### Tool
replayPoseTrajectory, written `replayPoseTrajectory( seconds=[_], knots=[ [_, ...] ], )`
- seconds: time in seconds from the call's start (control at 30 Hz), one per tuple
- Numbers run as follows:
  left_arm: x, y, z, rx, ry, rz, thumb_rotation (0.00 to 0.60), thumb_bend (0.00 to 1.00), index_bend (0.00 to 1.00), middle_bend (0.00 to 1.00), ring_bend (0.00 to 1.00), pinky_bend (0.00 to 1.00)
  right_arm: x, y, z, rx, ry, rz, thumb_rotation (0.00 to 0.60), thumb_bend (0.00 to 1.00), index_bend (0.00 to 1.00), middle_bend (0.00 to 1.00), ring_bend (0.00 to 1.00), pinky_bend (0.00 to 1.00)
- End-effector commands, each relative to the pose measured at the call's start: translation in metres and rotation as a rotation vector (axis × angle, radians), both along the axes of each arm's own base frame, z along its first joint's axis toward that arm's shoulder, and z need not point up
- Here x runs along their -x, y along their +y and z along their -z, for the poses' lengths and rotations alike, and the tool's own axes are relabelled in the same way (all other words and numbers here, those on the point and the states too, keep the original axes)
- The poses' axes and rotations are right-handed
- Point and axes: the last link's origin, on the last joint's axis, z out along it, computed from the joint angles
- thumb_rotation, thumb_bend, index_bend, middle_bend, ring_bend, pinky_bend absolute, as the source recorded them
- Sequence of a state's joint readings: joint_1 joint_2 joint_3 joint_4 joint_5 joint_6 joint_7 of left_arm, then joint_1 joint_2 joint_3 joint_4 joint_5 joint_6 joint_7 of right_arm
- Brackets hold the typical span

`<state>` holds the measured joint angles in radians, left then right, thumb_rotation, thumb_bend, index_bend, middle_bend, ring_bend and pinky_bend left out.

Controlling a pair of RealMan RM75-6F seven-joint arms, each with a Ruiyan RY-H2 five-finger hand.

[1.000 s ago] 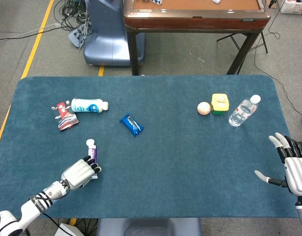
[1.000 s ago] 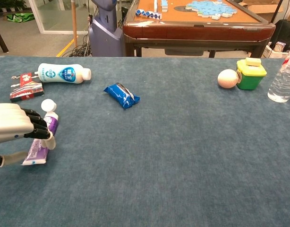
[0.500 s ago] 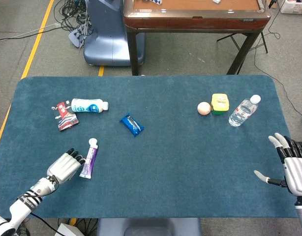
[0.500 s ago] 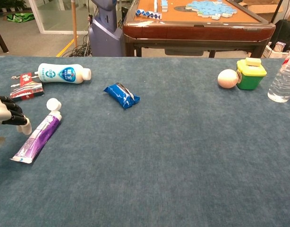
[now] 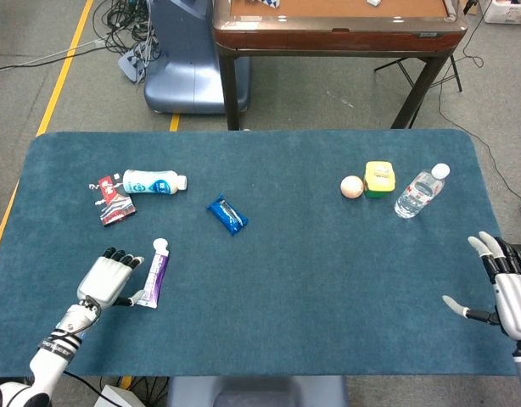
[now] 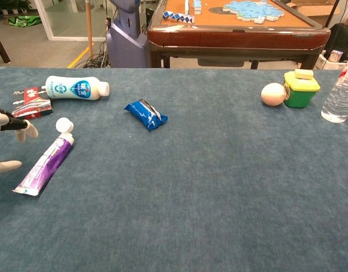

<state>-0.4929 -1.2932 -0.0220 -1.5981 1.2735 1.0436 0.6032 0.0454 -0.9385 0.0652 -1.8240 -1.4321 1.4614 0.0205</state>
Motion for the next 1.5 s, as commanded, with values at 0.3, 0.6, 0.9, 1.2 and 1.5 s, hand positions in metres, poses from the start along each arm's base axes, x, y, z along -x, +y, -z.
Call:
replayPoseTrajectory(
  seconds=[0.3,0.6,0.9,1.2,1.5],
  knots=[
    [-0.011,0.002,0.025,-0.083,-0.017,-0.076,0.143,0.22,0.18,0.29,0.22,0.20,0.006,0.006,-0.003,0.001,-0.006,0.022,0.466,0.05,0.07,0.07,0.00,0.00],
    [-0.009,0.000,0.036,-0.134,-0.001,-0.097,0.207,0.22,0.11,0.29,0.21,0.22,0.008,0.009,-0.004,0.002,-0.007,0.030,0.468,0.05,0.07,0.07,0.00,0.00],
    [-0.008,0.000,0.048,-0.155,0.004,-0.099,0.208,0.22,0.11,0.28,0.21,0.22,0.008,0.010,-0.005,0.004,-0.008,0.032,0.467,0.05,0.07,0.07,0.00,0.00],
    [-0.003,0.001,0.057,-0.157,0.035,-0.103,0.217,0.22,0.08,0.26,0.18,0.23,0.009,0.012,-0.005,-0.007,-0.014,0.039,0.466,0.05,0.06,0.07,0.00,0.00],
    [0.004,0.006,0.054,-0.181,0.084,-0.088,0.354,0.22,0.06,0.24,0.17,0.24,0.009,0.014,-0.006,-0.011,-0.015,0.041,0.466,0.05,0.06,0.07,0.00,0.00]
  ],
)
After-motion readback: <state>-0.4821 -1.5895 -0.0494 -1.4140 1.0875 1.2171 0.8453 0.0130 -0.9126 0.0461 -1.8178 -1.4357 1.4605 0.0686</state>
